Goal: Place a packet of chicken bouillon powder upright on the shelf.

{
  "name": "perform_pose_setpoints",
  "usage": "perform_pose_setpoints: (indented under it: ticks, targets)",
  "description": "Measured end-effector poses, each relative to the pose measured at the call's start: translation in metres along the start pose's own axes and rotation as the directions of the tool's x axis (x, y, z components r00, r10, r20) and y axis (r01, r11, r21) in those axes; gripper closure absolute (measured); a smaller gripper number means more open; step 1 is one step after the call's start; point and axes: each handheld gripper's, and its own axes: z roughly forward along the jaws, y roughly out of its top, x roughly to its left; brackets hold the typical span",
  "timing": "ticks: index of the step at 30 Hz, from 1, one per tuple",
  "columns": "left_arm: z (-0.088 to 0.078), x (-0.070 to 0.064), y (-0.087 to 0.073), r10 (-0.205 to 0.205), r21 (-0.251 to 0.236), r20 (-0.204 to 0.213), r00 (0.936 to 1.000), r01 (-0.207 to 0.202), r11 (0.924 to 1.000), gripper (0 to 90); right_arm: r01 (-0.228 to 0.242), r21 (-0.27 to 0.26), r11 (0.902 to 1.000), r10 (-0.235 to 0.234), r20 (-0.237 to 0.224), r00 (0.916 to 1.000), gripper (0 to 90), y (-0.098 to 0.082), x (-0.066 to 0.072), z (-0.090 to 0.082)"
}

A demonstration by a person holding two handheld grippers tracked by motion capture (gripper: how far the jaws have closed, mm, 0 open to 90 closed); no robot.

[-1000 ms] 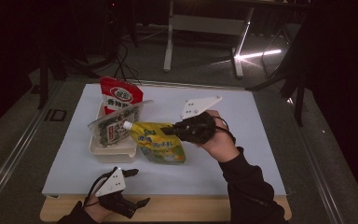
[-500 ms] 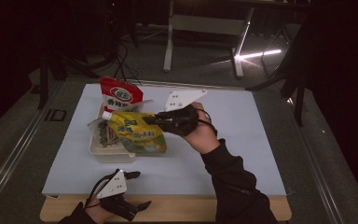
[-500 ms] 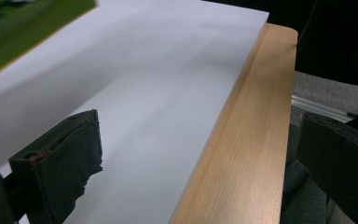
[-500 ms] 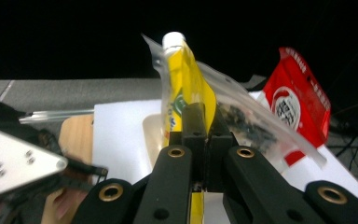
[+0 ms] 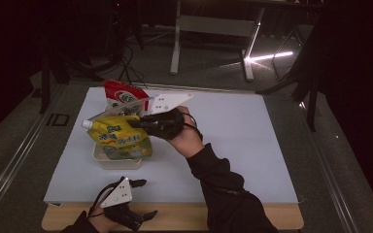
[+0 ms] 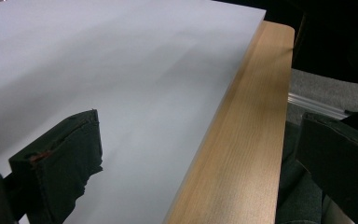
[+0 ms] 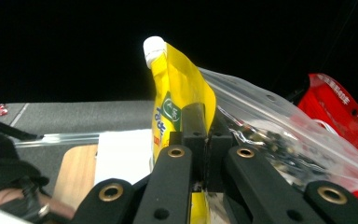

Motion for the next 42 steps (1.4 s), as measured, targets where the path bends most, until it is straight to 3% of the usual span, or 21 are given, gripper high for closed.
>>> perform_pose_setpoints:
  ticks: [6, 10, 18, 22, 32, 35, 39, 42]
  targets:
    - [-0.002, -0.001, 0.0, 0.001, -0.003, 0.0, 1.0, -0.001, 1.0, 1.9, -0.003, -0.002, 1.0, 0.003, 0.012, 0.9999, 90.0, -0.008, 0.003, 0.027]
    - [-0.002, -0.001, 0.0, -0.002, -0.006, -0.001, 1.0, 0.002, 1.0, 1.9, -0.031, -0.008, 0.9995, 0.031, 0.005, 0.9995, 90.0, -0.018, 0.003, 0.039]
    - [-0.001, 0.0, -0.001, -0.002, 0.002, -0.001, 1.0, 0.002, 1.0, 1.9, -0.068, -0.05, 0.9964, 0.068, 0.011, 0.9976, 90.0, -0.027, 0.004, 0.047]
    - [-0.001, 0.0, -0.001, 0.001, 0.003, -0.002, 1.0, -0.001, 1.0, 1.9, -0.071, -0.032, 0.9969, 0.072, 0.023, 0.9971, 90.0, -0.033, 0.003, 0.052]
    - [0.0, 0.0, -0.002, 0.0, 0.005, -0.001, 1.0, 0.0, 1.0, 1.9, -0.117, -0.005, 0.9931, 0.117, 0.032, 0.9926, 89.3, -0.062, 0.001, 0.046]
    - [0.0, 0.0, -0.002, -0.001, 0.005, -0.004, 1.0, 0.001, 1.0, 1.9, -0.08, 0.01, 0.9967, 0.079, 0.054, 0.9954, 82.6, -0.061, 0.004, 0.045]
    - [-0.001, 0.0, -0.001, 0.003, 0.004, -0.004, 1.0, -0.003, 1.0, 1.9, -0.086, 0.015, 0.9962, 0.085, 0.064, 0.9944, 69.0, -0.06, 0.007, 0.036]
    - [0.0, 0.001, -0.001, -0.003, 0.002, -0.009, 1.0, 0.003, 1.0, 1.9, -0.098, 0.004, 0.9951, 0.098, 0.074, 0.9925, 64.3, -0.065, 0.006, 0.026]
